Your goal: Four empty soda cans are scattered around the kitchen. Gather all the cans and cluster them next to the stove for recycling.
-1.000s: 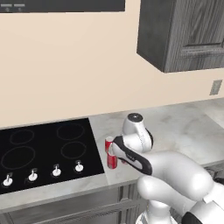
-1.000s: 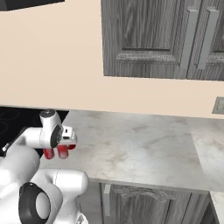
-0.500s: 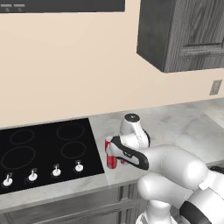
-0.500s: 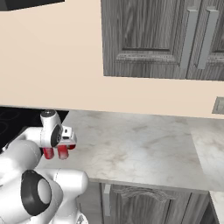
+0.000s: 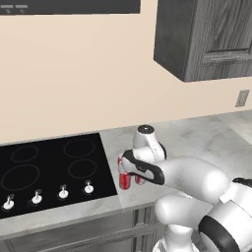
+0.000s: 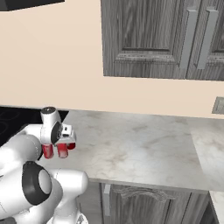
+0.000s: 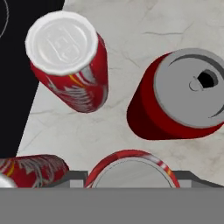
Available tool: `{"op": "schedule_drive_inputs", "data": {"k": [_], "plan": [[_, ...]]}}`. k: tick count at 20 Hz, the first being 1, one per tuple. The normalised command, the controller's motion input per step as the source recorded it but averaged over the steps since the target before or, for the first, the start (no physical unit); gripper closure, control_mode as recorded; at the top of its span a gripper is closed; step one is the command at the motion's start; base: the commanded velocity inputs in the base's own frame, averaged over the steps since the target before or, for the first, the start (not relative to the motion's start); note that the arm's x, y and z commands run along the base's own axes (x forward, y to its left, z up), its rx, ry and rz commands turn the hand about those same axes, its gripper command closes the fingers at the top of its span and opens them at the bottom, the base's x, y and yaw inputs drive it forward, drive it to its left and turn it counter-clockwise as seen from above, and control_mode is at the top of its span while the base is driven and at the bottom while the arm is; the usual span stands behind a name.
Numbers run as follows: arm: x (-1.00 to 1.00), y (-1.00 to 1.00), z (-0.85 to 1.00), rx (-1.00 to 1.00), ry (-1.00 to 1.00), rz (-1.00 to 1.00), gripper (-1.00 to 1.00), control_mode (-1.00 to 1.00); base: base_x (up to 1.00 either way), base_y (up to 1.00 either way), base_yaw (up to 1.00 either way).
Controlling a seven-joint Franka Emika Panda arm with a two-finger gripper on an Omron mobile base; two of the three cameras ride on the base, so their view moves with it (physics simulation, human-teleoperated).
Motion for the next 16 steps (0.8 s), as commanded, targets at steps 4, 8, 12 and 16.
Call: {"op": "schedule_drive_inputs", "data": {"k": [4, 8, 12, 16], "plan": [[-0.44, -0.41, -0.13, 0.01, -0.08, 0.00, -1.00, -1.00, 0.00, 0.00, 0.00], [-0.53, -0.47, -0.08, 0.02, -0.12, 0.00, -1.00, -1.00, 0.00, 0.00, 0.00], [-0.22, -0.07, 0.00, 0.03, -0.10, 0.02, -1.00, -1.00, 0.00, 0.00, 0.00], [-0.07, 0.00, 0.00, 0.04, -0.13, 0.04, -1.00, -1.00, 0.00, 0.00, 0.00]]}}
